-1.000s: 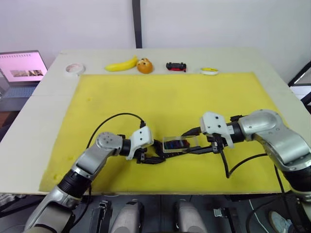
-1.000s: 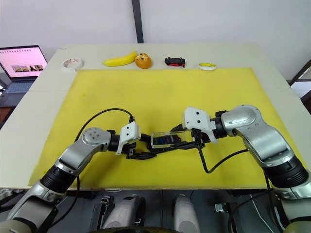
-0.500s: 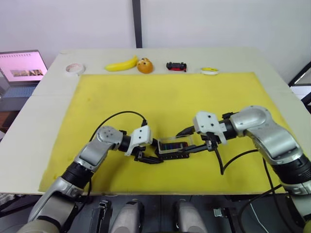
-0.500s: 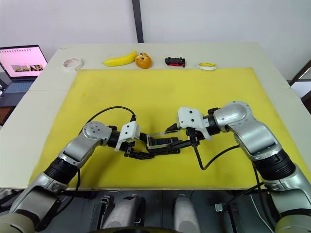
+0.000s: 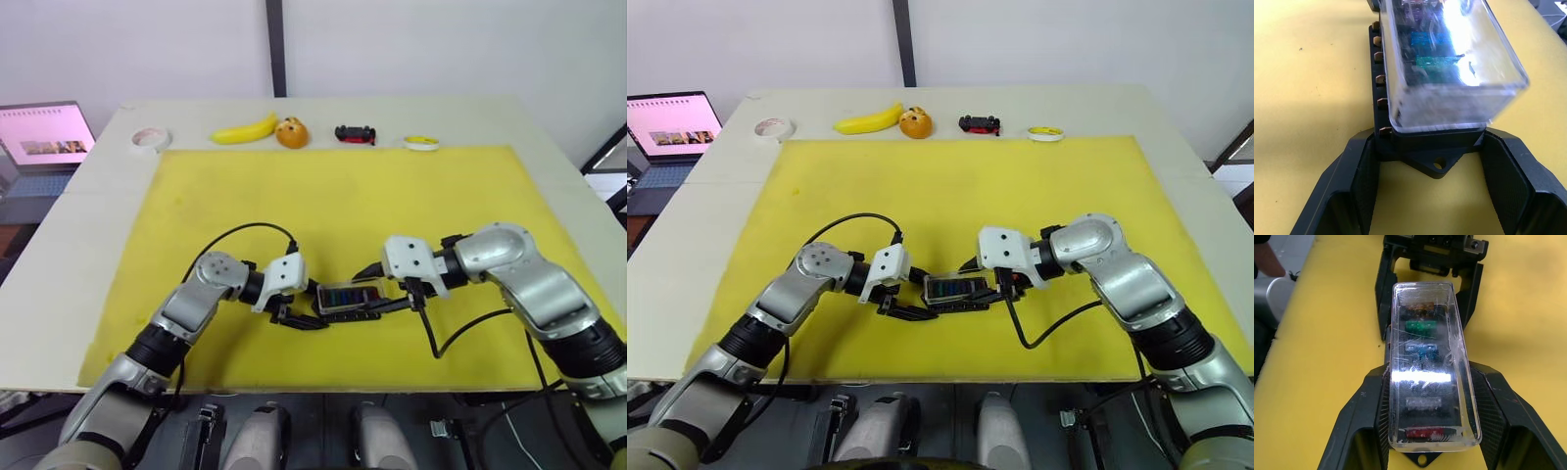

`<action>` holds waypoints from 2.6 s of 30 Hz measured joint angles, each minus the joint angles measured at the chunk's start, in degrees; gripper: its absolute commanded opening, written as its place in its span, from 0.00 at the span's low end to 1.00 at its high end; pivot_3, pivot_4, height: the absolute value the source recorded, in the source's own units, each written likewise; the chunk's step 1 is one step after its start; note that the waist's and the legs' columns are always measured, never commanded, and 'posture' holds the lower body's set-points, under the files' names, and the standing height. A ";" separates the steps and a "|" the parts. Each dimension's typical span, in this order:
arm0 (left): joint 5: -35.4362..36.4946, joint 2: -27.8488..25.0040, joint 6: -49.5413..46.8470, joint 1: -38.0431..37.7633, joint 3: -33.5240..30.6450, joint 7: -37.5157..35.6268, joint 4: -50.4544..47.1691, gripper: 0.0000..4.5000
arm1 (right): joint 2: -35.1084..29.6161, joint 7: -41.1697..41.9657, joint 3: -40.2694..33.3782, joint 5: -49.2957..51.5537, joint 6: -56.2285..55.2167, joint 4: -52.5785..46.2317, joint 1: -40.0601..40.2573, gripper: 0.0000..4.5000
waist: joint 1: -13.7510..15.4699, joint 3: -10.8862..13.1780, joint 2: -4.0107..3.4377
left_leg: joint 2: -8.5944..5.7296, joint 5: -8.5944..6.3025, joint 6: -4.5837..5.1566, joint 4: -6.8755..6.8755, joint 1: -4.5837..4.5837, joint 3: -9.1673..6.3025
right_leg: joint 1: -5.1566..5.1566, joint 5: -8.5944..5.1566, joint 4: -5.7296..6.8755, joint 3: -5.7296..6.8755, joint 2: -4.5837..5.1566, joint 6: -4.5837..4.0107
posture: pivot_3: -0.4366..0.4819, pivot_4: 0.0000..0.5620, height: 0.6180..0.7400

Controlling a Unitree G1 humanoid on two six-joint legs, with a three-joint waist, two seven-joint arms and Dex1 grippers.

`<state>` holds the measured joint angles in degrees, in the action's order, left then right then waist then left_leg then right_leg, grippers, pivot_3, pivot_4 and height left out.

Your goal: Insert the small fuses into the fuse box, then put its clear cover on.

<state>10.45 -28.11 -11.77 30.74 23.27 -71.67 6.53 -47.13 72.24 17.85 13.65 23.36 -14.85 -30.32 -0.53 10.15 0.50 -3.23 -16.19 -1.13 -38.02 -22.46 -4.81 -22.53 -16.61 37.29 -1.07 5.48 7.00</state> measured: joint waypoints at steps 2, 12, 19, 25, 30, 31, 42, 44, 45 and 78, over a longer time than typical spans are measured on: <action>0.00 -0.04 0.00 -0.03 -0.01 0.06 0.04 0.56 | 0.01 -0.33 -0.10 0.00 -0.45 0.07 0.45 0.38 | -0.07 0.00 0.00 | 0.00 0.00 0.00 -0.01 0.01 0.01 | 0.01 0.00 0.00 -0.01 0.00 0.00 | 0.48 0.27 1.00; 0.02 -0.10 -0.02 -0.27 -0.04 0.04 -0.17 0.56 | 0.17 0.30 -0.31 0.23 -0.67 1.49 0.50 0.38 | -0.08 -0.01 0.00 | 0.00 0.00 0.00 -0.01 0.02 0.00 | 0.02 0.00 0.00 0.00 0.00 0.00 | 0.48 0.27 1.00; 0.02 -0.13 -0.04 -0.29 -0.05 -0.12 -0.25 0.56 | 0.20 0.13 -1.05 1.19 0.05 1.54 1.28 0.38 | -0.08 -0.01 0.00 | 0.00 0.00 0.00 -0.01 0.02 0.00 | 0.02 0.00 0.01 0.00 -0.01 0.00 | 0.48 0.27 1.00; 0.01 -0.19 -0.14 -0.35 -0.10 -0.13 -0.35 0.56 | 0.57 0.31 -1.19 1.83 1.30 2.02 1.10 0.38 | -0.08 -0.01 0.00 | 0.01 0.00 0.00 -0.01 0.03 -0.01 | 0.02 0.00 0.01 0.00 -0.01 0.00 | 0.48 0.27 1.00; 0.00 -0.20 -0.31 -0.37 -0.10 -0.09 -0.55 0.56 | 0.56 0.42 -1.26 2.24 1.50 2.22 1.08 0.38 | -0.08 -0.01 0.00 | 0.01 0.00 0.00 -0.01 0.02 -0.01 | 0.02 0.00 0.01 0.00 -0.01 0.00 | 0.48 0.27 1.00; 0.00 -0.22 -0.38 -0.41 -0.10 -0.05 -0.63 0.56 | 0.60 0.40 -1.30 2.33 1.70 2.19 1.08 0.49 | -0.08 -0.01 0.00 | 0.01 0.00 0.00 -0.01 0.03 -0.01 | 0.02 0.00 0.01 0.00 -0.01 0.00 | 0.48 0.27 1.00; 0.06 -0.51 -1.90 -0.80 -0.41 0.08 -2.38 0.56 | 0.80 -2.16 -3.56 3.01 3.97 -1.27 1.08 0.98 | -0.07 0.00 -0.01 | 0.01 0.00 0.00 0.00 -0.01 0.00 | -0.04 0.00 0.01 -0.01 -0.01 0.00 | 0.48 0.27 1.00; 0.06 -0.50 -1.91 -0.83 -0.40 0.08 -2.51 0.56 | 0.65 -2.29 -4.38 3.74 4.61 -2.46 1.40 0.98 | -0.07 0.00 0.00 | 0.01 0.00 0.00 0.00 -0.01 0.00 | -0.04 0.00 0.00 -0.01 -0.01 0.00 | 0.48 0.27 1.00; 0.05 -0.50 -1.91 -0.83 -0.40 0.08 -2.52 0.56 | 0.65 -2.40 -5.04 4.53 5.23 -3.03 1.41 0.98 | -0.07 0.00 0.00 | 0.01 0.00 0.00 0.00 -0.02 0.00 | -0.04 0.00 0.00 -0.01 -0.01 0.00 | 0.48 0.27 1.00; -1.25 0.53 -0.24 -0.75 -0.46 -0.22 -0.37 0.56 | 7.17 -9.08 -4.07 3.76 -0.07 -0.95 7.45 0.01 | -0.08 -0.28 0.06 | 0.01 -0.01 0.01 0.00 0.10 -0.01 | 0.10 0.00 0.00 0.00 -0.04 0.00 | 0.48 0.27 1.00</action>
<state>9.19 -27.59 -12.01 29.99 22.81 -71.89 6.16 -39.97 63.16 13.78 17.41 23.30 -15.80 -22.86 -0.61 9.87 0.56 -3.22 -16.20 -1.12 -38.02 -22.36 -4.82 -22.43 -16.61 37.29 -1.08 5.44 7.00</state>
